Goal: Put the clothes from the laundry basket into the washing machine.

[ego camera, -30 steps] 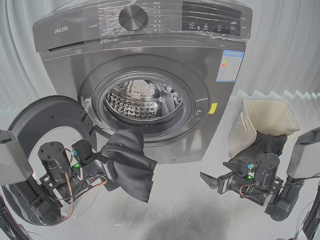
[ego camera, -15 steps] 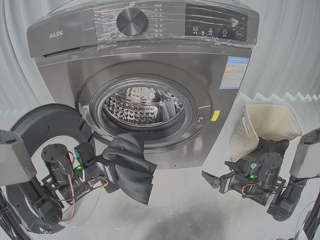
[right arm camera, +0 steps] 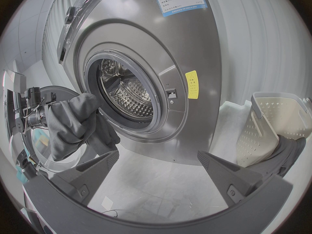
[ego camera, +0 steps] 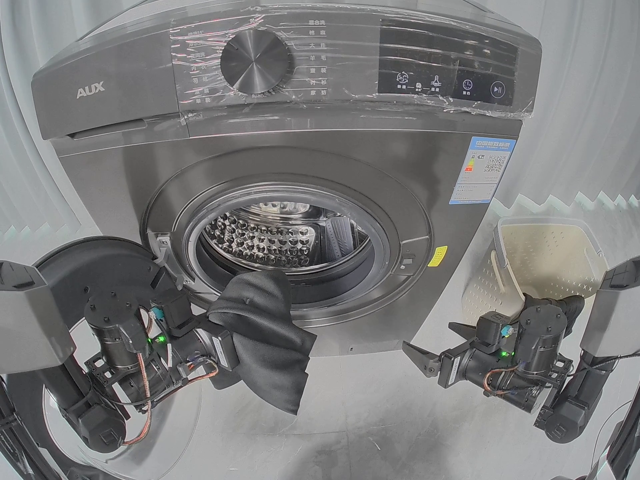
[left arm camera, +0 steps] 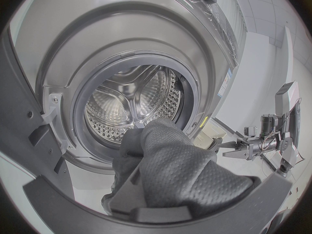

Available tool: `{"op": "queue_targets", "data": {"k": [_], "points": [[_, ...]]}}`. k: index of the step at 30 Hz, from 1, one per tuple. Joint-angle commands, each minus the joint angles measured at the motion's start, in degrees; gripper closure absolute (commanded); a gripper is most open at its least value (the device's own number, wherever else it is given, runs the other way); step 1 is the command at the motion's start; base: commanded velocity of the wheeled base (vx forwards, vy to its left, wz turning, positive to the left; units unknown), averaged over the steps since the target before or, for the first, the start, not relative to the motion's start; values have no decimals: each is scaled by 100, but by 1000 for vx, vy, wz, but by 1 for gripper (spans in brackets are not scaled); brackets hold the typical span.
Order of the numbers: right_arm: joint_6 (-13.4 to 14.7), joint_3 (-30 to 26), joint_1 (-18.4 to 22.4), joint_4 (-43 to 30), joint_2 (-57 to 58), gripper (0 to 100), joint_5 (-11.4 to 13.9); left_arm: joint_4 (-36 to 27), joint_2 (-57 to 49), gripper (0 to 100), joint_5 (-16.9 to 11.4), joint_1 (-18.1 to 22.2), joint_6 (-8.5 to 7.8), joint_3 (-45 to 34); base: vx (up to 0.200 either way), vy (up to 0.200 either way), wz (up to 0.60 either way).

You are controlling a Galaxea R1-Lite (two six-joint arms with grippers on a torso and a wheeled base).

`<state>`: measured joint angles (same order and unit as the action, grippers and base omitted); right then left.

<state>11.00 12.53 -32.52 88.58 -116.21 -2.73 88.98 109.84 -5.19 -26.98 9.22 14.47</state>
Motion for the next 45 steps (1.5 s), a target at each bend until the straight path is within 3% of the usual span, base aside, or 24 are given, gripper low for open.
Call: {"op": "queue_targets", "data": {"k": [1, 11, 14, 16, 18, 23, 30, 40, 45], "points": [[-1, -5, -17, 2, -24, 0, 1, 5, 20, 100, 1, -9, 1, -14, 0, 0, 0], [25, 12, -158, 2, 11, 0, 1, 5, 90, 100, 27, -176, -25, 170, 0, 0, 0], [25, 12, -166, 2, 37, 0, 1, -3, 354, 100, 238, -167, -25, 566, 0, 0, 0], [25, -5, -193, 2, 29, 0, 1, -3, 618, 100, 361, -141, -69, 803, 0, 0, 0], [34, 4, -246, 2, 20, 0, 1, -12, 917, 100, 493, -106, -280, 1128, 0, 0, 0], [34, 4, -360, 2, 46, 0, 1, -12, 1409, 100, 256, -9, -377, 1717, 0, 0, 0], [34, 4, -369, 10, 37, 0, 1, -12, 2253, 100, 291, -44, -16, 3281, 0, 0, 0], [43, 4, -395, 10, 2, 0, 1, -425, 2806, 100, 352, -124, 36, 4319, 0, 0, 0], [43, -5, -430, 10, 2, 0, 1, -1014, 2956, 100, 326, -62, 159, 4943, 0, 0, 0]]}}
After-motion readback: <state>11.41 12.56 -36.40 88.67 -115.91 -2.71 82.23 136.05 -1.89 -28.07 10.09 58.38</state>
